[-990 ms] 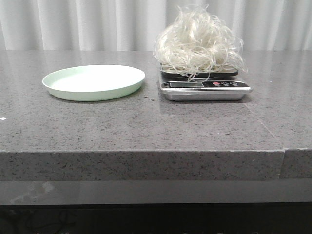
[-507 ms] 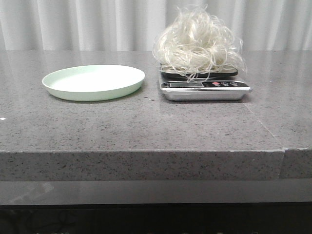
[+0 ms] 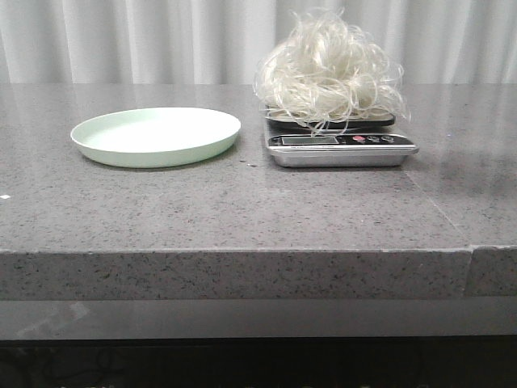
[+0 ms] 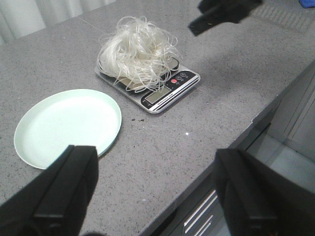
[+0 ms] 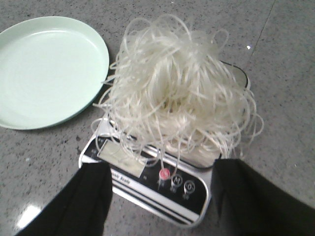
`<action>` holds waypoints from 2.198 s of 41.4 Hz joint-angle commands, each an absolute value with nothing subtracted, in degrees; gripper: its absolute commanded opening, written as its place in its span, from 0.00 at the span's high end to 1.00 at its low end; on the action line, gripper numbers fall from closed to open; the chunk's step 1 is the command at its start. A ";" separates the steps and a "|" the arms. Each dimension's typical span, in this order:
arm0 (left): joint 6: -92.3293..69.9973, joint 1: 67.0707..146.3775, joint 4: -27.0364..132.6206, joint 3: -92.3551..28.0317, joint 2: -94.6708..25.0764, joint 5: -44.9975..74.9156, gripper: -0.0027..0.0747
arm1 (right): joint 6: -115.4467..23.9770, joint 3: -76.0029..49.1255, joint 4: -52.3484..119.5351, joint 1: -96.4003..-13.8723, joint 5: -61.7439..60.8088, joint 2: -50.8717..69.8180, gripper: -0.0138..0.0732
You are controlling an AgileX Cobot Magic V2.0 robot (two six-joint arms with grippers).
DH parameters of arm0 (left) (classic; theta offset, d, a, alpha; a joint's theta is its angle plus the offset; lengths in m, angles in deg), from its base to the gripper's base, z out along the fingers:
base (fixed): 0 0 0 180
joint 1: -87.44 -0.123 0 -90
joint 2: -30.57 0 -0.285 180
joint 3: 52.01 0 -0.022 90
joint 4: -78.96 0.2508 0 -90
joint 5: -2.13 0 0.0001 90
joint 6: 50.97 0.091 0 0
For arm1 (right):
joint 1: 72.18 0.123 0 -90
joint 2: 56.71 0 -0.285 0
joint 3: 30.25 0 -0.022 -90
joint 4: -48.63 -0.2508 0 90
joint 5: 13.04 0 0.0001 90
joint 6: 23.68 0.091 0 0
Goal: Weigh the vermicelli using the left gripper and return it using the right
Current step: 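Lower the right gripper onto the vermicelli on the scale and grasp it, then lift the vermicelli with the right gripper and carry it over the plate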
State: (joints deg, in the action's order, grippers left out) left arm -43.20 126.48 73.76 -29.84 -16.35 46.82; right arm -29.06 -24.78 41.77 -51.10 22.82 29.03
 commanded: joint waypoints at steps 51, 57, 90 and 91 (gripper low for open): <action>-43.87 126.63 72.76 -31.16 -15.94 44.25 0.26 | -29.76 -47.85 46.80 -51.27 19.33 52.75 0.64; -43.87 126.63 72.76 -31.16 -15.94 44.25 0.26 | -29.76 -49.64 46.80 -51.00 20.16 51.16 0.64; -43.87 126.63 72.76 -31.16 -15.94 44.25 0.26 | -29.76 -59.06 46.58 -34.15 5.62 53.88 0.64; -43.87 126.63 72.76 -31.16 -15.94 44.25 0.26 | -29.76 -59.06 46.58 -33.84 5.44 54.41 0.64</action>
